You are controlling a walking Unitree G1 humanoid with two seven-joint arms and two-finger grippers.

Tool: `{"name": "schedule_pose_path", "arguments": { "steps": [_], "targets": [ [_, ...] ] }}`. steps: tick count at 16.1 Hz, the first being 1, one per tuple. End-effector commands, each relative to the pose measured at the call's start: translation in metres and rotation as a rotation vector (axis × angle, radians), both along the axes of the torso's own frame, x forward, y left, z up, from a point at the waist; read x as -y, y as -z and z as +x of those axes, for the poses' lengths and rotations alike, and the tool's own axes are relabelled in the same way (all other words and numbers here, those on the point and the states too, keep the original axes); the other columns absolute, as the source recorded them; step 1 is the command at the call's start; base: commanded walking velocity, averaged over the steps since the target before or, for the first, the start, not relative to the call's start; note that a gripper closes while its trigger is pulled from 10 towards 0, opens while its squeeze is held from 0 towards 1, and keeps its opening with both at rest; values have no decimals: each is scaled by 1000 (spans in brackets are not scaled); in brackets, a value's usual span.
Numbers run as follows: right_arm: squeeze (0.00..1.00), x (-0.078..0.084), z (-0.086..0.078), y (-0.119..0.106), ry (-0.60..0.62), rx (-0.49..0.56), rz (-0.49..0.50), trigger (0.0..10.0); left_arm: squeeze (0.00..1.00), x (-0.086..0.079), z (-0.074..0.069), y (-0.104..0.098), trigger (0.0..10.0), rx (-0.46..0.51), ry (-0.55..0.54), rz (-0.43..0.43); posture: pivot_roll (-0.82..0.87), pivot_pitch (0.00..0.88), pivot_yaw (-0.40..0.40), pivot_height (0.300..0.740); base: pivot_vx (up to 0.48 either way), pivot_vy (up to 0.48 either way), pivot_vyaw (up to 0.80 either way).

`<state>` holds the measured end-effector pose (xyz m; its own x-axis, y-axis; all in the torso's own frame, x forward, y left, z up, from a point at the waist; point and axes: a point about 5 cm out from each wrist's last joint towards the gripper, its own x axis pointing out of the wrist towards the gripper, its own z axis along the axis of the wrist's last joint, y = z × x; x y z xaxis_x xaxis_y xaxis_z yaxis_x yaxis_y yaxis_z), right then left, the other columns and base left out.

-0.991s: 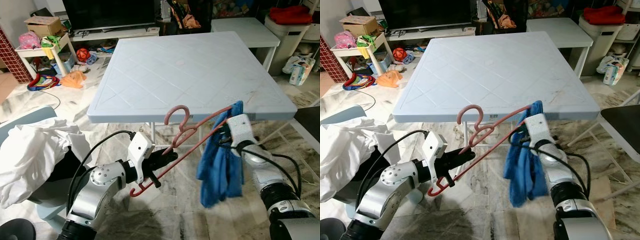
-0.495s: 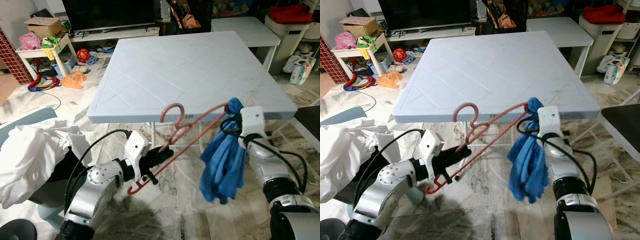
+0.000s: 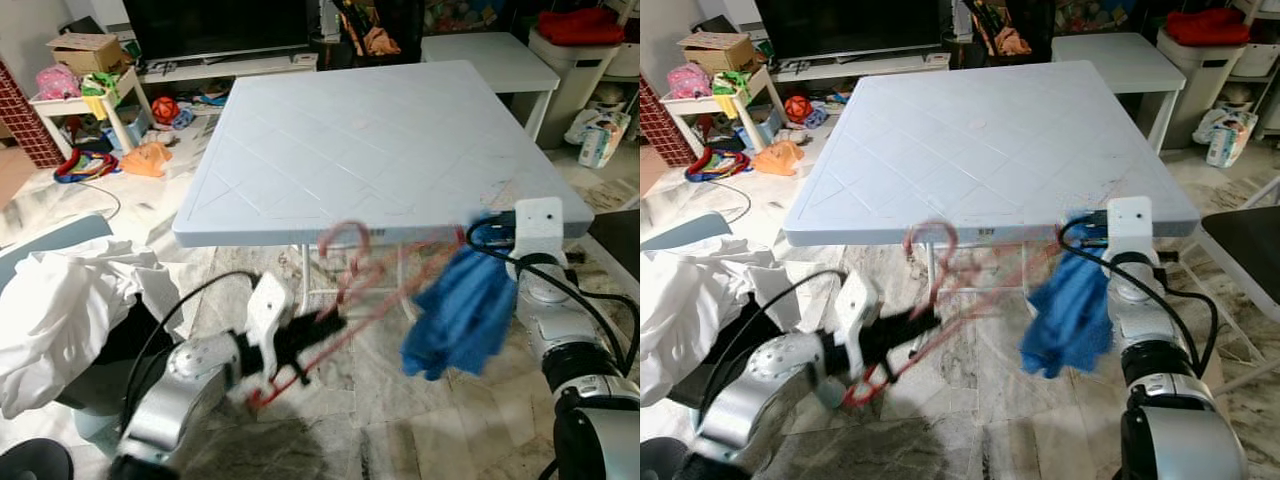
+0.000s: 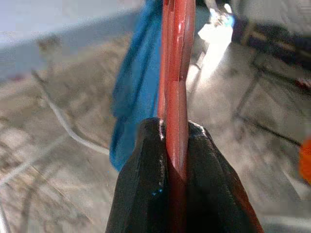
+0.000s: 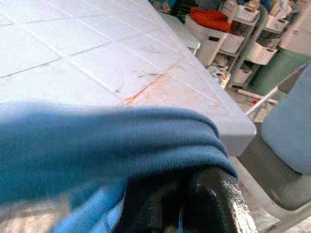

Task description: Hang hanger

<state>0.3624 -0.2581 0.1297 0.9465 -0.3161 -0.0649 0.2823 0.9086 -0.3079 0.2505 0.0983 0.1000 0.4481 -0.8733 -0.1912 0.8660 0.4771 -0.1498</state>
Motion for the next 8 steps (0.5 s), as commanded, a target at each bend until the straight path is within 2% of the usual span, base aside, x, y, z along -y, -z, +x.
{"name": "schedule_pose_path", "arguments": {
  "steps": [1, 2, 3, 6, 7, 8],
  "targets": [
    [0, 5, 6, -21, 39, 77, -13, 0, 0, -3, -5, 1, 0, -16, 42, 32, -103, 0, 51, 740, 0, 0, 0],
    [0, 4, 8, -29, 41, 127, -24, 0, 0, -6, -11, 7, 0, -47, 69, 74, -98, 0, 47, 740, 0, 0, 0],
    [0, -2, 11, -44, 7, 213, -54, 0, 0, -11, -11, 16, 0, -64, 47, 122, -98, 0, 47, 740, 0, 0, 0],
    [0, -9, 13, -56, -35, 292, -44, 0, 0, -14, -8, 24, 0, -101, -7, 145, -96, 0, 47, 740, 0, 0, 0],
    [0, -18, 14, -67, -91, 366, -51, 0, 0, -18, -4, 33, 0, -129, -64, 176, -98, 0, 49, 740, 0, 0, 0],
    [0, -22, 14, -72, -120, 395, -45, 0, 0, -18, -3, 34, 0, -137, -83, 174, -98, 0, 49, 740, 0, 0, 0]
  ]
}}
